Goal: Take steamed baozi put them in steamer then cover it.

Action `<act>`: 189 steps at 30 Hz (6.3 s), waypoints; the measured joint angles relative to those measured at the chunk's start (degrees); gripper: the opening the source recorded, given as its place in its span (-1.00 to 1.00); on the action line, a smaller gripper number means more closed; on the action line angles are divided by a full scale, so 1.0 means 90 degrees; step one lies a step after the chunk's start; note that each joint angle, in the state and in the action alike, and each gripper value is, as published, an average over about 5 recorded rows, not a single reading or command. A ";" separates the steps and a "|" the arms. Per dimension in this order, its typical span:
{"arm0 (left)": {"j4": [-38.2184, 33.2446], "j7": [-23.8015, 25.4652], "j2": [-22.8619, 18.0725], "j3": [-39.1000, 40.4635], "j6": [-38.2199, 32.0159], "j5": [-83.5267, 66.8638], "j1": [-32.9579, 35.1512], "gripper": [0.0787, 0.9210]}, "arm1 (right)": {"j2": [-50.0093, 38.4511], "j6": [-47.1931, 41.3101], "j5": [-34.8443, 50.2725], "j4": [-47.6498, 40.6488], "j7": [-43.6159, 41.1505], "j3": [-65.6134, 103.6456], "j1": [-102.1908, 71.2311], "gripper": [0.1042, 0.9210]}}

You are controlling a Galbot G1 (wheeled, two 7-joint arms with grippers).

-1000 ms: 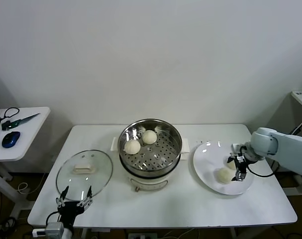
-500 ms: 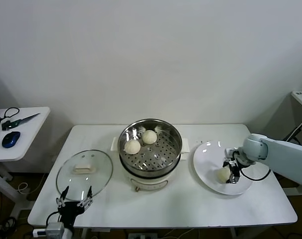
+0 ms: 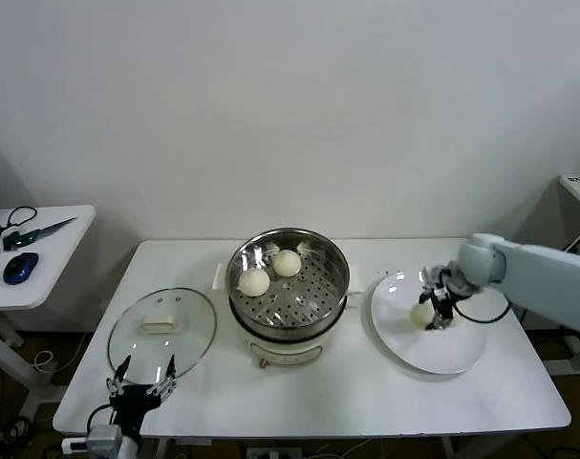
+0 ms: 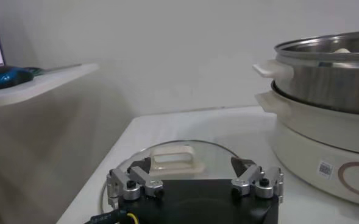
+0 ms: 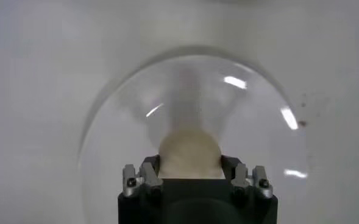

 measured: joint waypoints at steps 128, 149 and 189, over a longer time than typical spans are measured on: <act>-0.0021 -0.0026 -0.0101 -0.0119 -0.0067 0.0121 0.0122 0.77 | 0.0379 0.0881 -0.1130 -0.2537 -0.0469 0.1652 -0.1776 0.20; -0.0123 0.0025 0.0015 -0.0021 0.0000 0.0083 -0.0030 0.77 | 0.1115 -0.0135 0.2275 0.0176 -0.0459 -0.1271 0.2996 0.16; -0.0137 0.0027 0.0037 -0.0101 0.0020 -0.0017 -0.0081 0.77 | 0.3220 -0.1562 0.2921 0.0549 0.1162 -0.1332 0.1660 0.16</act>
